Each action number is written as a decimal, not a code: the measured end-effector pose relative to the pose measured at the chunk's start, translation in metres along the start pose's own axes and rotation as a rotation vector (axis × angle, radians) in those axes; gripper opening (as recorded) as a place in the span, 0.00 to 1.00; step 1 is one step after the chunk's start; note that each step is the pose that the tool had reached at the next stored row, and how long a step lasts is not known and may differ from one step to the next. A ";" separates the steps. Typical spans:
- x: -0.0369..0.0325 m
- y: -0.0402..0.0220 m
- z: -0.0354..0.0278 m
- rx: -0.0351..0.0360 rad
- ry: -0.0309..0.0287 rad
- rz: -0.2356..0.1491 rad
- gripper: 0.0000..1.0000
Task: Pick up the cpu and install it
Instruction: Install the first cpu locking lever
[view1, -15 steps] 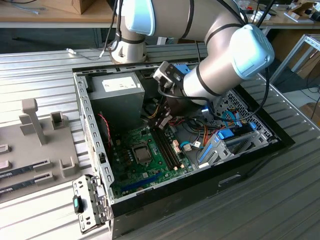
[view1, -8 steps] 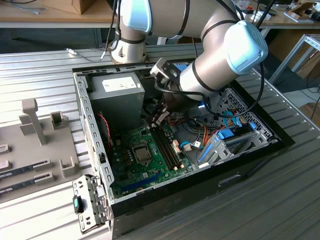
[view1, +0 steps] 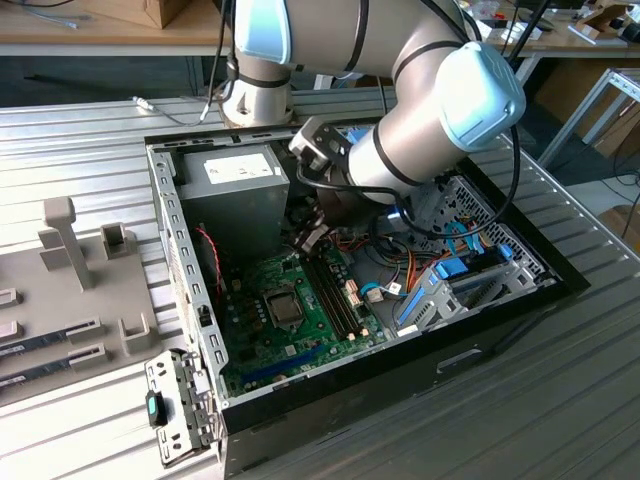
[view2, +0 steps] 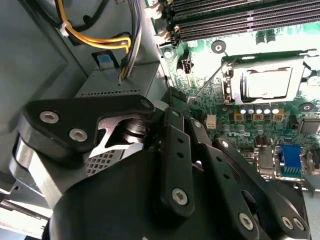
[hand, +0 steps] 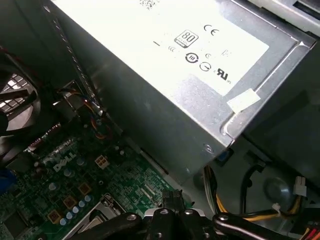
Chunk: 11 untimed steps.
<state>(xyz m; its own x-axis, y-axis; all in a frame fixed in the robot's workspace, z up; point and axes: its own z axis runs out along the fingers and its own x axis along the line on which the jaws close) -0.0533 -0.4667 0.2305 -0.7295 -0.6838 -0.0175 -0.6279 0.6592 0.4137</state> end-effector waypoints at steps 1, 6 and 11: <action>0.0004 -0.0004 -0.0002 0.0000 0.0000 0.000 0.11; 0.0032 -0.0029 -0.0015 0.0001 0.0004 -0.001 0.11; 0.0063 -0.0057 -0.0035 0.0004 0.0012 -0.002 0.11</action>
<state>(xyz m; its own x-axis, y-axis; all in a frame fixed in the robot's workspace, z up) -0.0534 -0.4759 0.2312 -0.7277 -0.6857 -0.0173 -0.6296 0.6578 0.4133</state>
